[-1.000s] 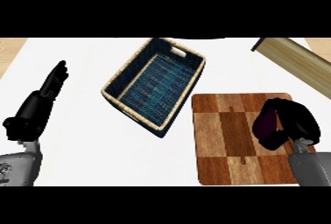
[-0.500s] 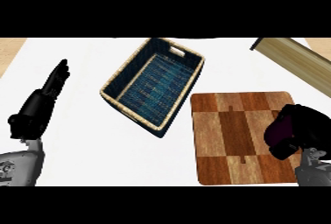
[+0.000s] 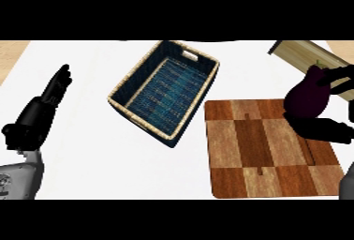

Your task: Pick the eggplant from the cutting board and place it in the basket

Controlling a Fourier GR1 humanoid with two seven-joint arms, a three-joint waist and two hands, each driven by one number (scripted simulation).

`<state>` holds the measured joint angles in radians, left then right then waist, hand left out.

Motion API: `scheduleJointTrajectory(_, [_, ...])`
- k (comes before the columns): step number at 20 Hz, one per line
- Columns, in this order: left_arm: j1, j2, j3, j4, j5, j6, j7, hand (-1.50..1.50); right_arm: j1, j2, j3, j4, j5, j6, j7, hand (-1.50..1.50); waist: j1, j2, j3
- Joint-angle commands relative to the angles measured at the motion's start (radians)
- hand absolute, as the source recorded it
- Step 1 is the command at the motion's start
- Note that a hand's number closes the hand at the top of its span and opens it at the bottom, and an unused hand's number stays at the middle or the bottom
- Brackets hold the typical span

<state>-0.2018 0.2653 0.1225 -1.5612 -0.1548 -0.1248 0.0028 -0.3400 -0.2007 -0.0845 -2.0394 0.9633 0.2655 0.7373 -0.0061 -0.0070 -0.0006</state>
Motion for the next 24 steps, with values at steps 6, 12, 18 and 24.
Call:
scheduleJointTrajectory(6, [-0.012, -0.019, -0.005, 0.061, -0.018, 0.014, -0.048, 0.0, -0.522, 0.017, -0.008, -0.058, -0.141, 0.21, 0.242, 1.5, 0.007, 0.003, -0.002])
scheduleJointTrajectory(12, [-0.009, -0.028, -0.031, 0.015, -0.022, 0.001, -0.018, 0.0, -0.877, 0.108, 0.002, 0.259, -0.136, 0.16, 0.347, 1.5, 0.027, 0.005, -0.002])
scheduleJointTrajectory(18, [-0.022, -0.014, -0.022, -0.008, -0.032, 0.006, 0.013, 0.0, -1.091, 0.17, -0.036, 0.521, -0.14, 0.119, 0.372, 1.5, 0.028, 0.006, -0.001])
scheduleJointTrajectory(24, [-0.017, -0.016, -0.011, 0.006, -0.013, -0.006, -0.029, 0.0, -1.162, 0.194, -0.114, 0.821, -0.104, -0.032, 0.305, 1.5, 0.041, 0.013, -0.002])
